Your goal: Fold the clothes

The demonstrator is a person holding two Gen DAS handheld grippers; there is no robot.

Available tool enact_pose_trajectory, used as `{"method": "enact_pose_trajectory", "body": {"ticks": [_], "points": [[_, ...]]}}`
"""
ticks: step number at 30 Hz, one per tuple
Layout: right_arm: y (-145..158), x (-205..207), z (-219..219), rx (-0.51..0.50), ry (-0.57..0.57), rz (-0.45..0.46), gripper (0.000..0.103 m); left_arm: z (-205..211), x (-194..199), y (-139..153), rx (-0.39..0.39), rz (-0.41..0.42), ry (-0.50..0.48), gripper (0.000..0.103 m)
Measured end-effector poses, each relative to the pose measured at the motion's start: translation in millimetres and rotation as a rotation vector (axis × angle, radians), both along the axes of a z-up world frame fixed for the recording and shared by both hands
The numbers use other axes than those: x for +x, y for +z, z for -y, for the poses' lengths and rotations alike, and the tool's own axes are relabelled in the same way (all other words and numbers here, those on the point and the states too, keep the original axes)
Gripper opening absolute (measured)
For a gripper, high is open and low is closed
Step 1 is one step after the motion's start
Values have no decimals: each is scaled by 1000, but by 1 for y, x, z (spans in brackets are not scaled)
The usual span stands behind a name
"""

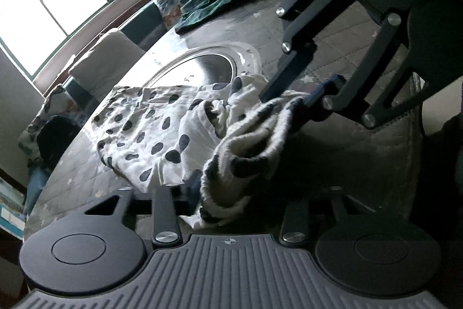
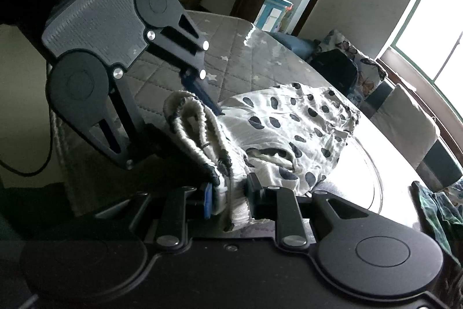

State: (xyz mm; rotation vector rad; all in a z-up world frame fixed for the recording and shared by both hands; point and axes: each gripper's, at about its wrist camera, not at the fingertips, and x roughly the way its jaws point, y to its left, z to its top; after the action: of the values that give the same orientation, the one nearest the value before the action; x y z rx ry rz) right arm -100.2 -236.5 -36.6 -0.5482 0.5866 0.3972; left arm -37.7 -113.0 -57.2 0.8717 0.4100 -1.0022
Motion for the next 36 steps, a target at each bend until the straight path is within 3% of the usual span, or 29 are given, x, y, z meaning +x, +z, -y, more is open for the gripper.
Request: {"method": "enact_pose_trajectory", "body": {"ticks": [9,16,21,23,28,32,36], "points": [[18,-18,5,28,44,-22,25,-16,-31,18,-62,-7,-16,20],[63,-69,9,29,181,-79,25,-43,-86,50,-125,-104,-54,20],[104,-105,6,6,276,-133,25,-59,-116,85,-196,-270,-63,20],[120,-114,5,-2,302,-140,25,-62,-121,96,-214,-268,-56,20],[141,-99,7,1,302,-87,25,-59,-95,114,-283,-254,8,20],[145,-60,12,29,276,-40,25,-50,-50,119,-318,-251,69,20],[141,-7,21,62,238,-24,24,-38,5,119,-340,-299,124,20]]}}
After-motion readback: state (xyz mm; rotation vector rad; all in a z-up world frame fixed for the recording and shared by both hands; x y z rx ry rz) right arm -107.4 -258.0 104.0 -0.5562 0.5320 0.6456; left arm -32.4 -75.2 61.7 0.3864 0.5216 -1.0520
